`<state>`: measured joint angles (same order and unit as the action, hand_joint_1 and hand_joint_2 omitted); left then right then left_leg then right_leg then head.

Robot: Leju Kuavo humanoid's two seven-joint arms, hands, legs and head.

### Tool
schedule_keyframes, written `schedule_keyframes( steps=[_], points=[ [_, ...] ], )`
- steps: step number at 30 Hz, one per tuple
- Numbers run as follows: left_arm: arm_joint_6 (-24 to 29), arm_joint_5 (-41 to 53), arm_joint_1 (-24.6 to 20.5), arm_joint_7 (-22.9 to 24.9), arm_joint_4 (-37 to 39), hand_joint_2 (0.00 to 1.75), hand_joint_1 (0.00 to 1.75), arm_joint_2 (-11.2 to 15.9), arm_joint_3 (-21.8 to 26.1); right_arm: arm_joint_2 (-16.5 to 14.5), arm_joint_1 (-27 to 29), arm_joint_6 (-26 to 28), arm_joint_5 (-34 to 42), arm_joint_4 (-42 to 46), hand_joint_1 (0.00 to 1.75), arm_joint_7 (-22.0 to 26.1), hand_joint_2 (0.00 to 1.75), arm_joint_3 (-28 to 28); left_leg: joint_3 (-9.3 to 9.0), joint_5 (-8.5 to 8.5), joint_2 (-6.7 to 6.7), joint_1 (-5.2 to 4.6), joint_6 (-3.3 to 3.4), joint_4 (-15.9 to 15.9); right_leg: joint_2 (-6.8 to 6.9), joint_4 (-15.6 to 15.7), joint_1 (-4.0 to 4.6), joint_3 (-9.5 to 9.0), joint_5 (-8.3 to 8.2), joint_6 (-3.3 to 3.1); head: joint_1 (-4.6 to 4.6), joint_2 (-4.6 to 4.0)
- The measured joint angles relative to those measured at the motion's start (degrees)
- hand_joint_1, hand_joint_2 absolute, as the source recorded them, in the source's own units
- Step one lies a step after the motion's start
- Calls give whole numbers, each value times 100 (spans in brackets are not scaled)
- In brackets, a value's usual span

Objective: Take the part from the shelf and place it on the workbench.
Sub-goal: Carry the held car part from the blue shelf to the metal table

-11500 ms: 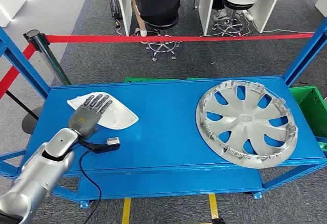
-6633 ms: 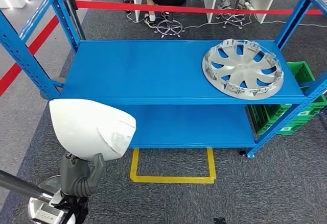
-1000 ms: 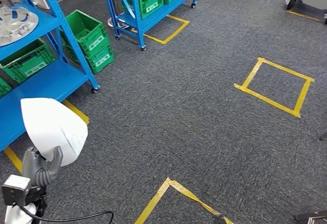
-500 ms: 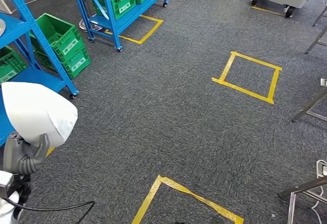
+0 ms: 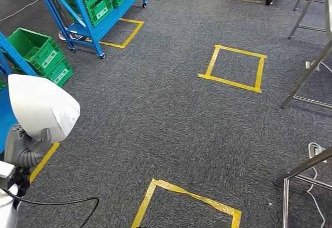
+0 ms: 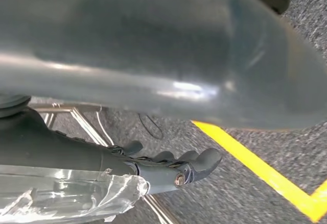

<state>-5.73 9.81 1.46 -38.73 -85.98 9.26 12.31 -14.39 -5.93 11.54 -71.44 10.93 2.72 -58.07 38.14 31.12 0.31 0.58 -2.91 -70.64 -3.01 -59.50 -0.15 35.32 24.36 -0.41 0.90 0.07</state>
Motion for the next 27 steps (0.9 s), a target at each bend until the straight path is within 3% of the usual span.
schedule_keyframes(
  steps=[2, 4, 5, 7, 9, 11, 13, 14, 15, 17, 19, 20, 22, 24, 26, 27],
  points=[
    [41, 91, -241, 0, 249, 175, 175, 10, -16, 1, -10, -53, -9, 0, 0, -19, 0, 3, -332, -416, -224, -1, 68, 715, -144, -2, 0, 8, -26, 21, 1, 0],
    [74, 227, -539, 0, 492, 175, 175, 31, -41, 4, -40, -98, -22, 1, 0, -51, 0, 16, -575, -568, -474, 7, 113, 1275, -272, -15, -8, 68, -64, 71, -1, 0],
    [87, 309, -692, 0, 610, 175, 175, 39, -56, 9, -54, -110, -26, 2, 0, -62, 0, 28, -608, -557, -522, 4, 124, 1381, -336, -9, -21, 107, -91, 109, -1, 0],
    [102, 454, -955, 0, 793, 175, 175, 40, -85, 23, -59, -114, -32, 2, 0, -74, 0, 49, -618, -573, -403, 9, 142, 1450, -417, 16, -40, 175, -141, 187, -1, 0],
    [57, 531, -1124, 0, 889, 175, 175, 21, -105, 34, -52, -112, -32, 2, 0, -79, 0, 62, -640, -613, -258, 28, 188, 1502, -189, -159, -22, 300, -38, 247, -27, 0],
    [-50, 556, -1193, 0, 935, 175, 175, 2, -109, 44, -66, -114, -18, 2, 0, -73, 0, 78, -651, -618, -94, 26, 220, 1518, 140, -796, -13, 626, 292, 305, -52, 0],
    [-127, 569, -1211, 0, 978, 175, 175, -25, -109, 54, -72, -127, 0, 2, 0, -73, 0, 88, -656, -605, 79, 19, 232, 1516, 241, -1466, -31, 962, 536, 357, -54, 0],
    [-139, 582, -1223, 0, 1007, 175, 175, -43, -109, 58, -65, -133, 13, 2, 0, -77, 0, 89, -663, -596, 160, 20, 228, 1515, 257, -1556, -38, 1007, 516, 374, -56, 0],
    [-142, 593, -1242, 0, 1047, 175, 175, -60, -107, 63, -55, -133, 27, 2, 0, -78, 0, 89, -676, -582, 233, 23, 216, 1513, 279, -1422, -44, 936, 400, 385, -55, 0],
    [-154, 598, -1322, 0, 1155, 175, 175, -83, -92, 69, -36, -100, 66, 2, 0, -68, 0, 87, -720, -536, 365, 19, 165, 1505, 485, -689, -40, 539, 58, 400, -57, 0],
    [-174, 607, -1450, 0, 1279, 175, 175, -90, -70, 70, -25, -59, 93, 2, 0, -56, 0, 85, -754, -484, 467, -17, 98, 1474, 668, -120, -24, 228, -113, 330, -56, 0],
    [-179, 643, -1523, 2, 1341, 175, 175, -90, -64, 70, -18, -47, 102, 2, 0, -54, 0, 84, -763, -470, 513, -39, 72, 1468, 684, -37, -12, 191, -110, 280, -50, 0],
    [-153, 792, -1676, 13, 1471, 175, 175, -92, -66, 71, 5, -39, 115, 2, 0, -51, 0, 81, -781, -450, 596, -41, 29, 1481, 541, -32, -9, 211, -111, 167, -37, 0],
    [-8, 1066, -1830, 43, 1605, 175, 175, -88, -83, 72, 20, -37, 151, 2, 0, -29, 0, 78, -722, -303, 425, -11, -12, 1325, 402, -18, -21, 220, -131, 85, -27, 0],
    [196, 1347, -1981, 104, 1788, 175, 175, -79, -103, 73, 16, -37, 202, 2, 0, 3, 0, 76, -431, 24, 128, 3, -26, 719, 257, -5, -32, 221, -152, 29, 2, 0],
    [258, 1442, -2053, 135, 1890, 175, 175, -83, -114, 73, 16, -34, 231, 2, 0, 10, 0, 75, -214, 184, 55, 0, -20, 310, 178, -3, -31, 223, -158, 14, 15, 0]
  ],
)
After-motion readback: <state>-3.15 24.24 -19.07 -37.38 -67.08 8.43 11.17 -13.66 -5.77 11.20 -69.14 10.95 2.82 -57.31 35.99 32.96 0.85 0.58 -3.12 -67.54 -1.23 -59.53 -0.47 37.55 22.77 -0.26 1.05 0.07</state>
